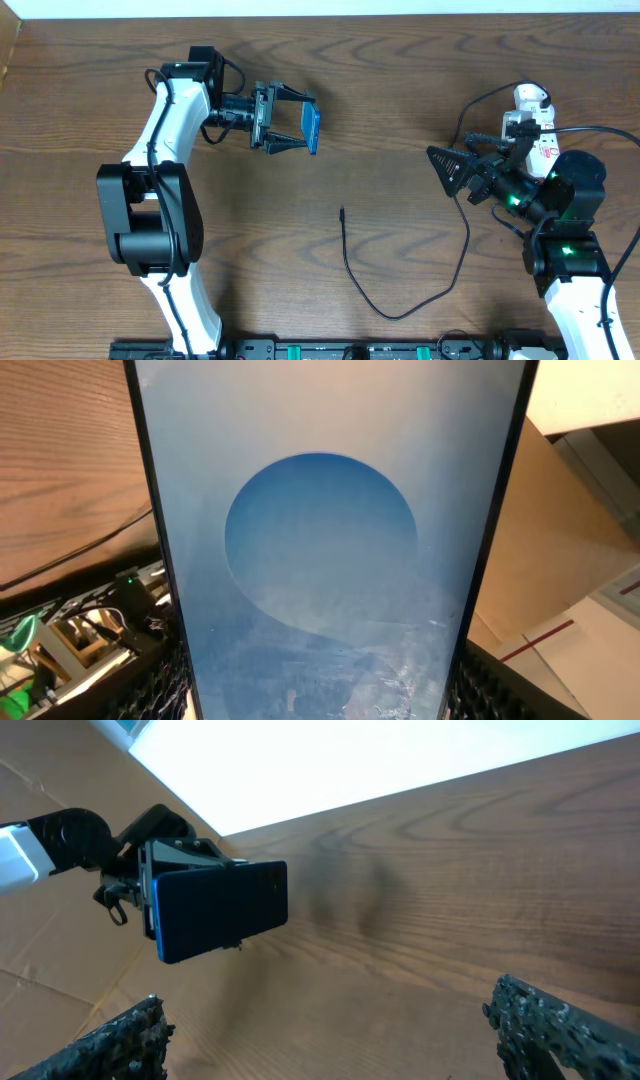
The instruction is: Plug charger to phone and switch on socket
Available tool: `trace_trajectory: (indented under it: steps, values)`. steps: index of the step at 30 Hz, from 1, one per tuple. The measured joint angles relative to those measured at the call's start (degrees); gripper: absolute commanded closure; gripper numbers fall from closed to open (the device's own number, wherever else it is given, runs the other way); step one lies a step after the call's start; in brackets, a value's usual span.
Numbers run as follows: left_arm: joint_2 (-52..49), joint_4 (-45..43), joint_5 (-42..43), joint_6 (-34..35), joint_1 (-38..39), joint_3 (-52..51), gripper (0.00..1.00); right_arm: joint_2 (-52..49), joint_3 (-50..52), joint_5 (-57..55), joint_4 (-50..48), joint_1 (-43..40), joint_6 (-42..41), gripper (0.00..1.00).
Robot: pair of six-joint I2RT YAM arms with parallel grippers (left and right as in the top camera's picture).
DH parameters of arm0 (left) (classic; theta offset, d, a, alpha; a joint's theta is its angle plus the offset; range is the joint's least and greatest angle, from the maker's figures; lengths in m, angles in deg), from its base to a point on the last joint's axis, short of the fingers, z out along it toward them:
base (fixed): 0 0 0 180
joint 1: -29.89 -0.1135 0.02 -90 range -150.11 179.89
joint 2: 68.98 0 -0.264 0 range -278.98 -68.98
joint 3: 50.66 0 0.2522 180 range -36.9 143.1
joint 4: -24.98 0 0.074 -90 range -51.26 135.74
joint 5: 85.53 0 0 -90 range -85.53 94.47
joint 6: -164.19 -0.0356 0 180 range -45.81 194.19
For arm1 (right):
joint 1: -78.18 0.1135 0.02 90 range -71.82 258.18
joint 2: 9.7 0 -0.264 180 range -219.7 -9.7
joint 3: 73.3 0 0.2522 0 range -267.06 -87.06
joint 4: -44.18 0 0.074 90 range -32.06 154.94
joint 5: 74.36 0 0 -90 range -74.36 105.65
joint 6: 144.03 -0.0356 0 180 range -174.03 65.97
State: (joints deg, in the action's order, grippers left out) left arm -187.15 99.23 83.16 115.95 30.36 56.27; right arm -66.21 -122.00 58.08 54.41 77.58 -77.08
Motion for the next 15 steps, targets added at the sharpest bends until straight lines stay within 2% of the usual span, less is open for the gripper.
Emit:
trace_trajectory:
  steps: [15]
  values:
    - [0.0, 0.0, 0.0, 0.0, 0.0, 0.0, 0.93, 0.0, 0.0, 0.0, 2.1, 0.0, 0.0, 0.01]
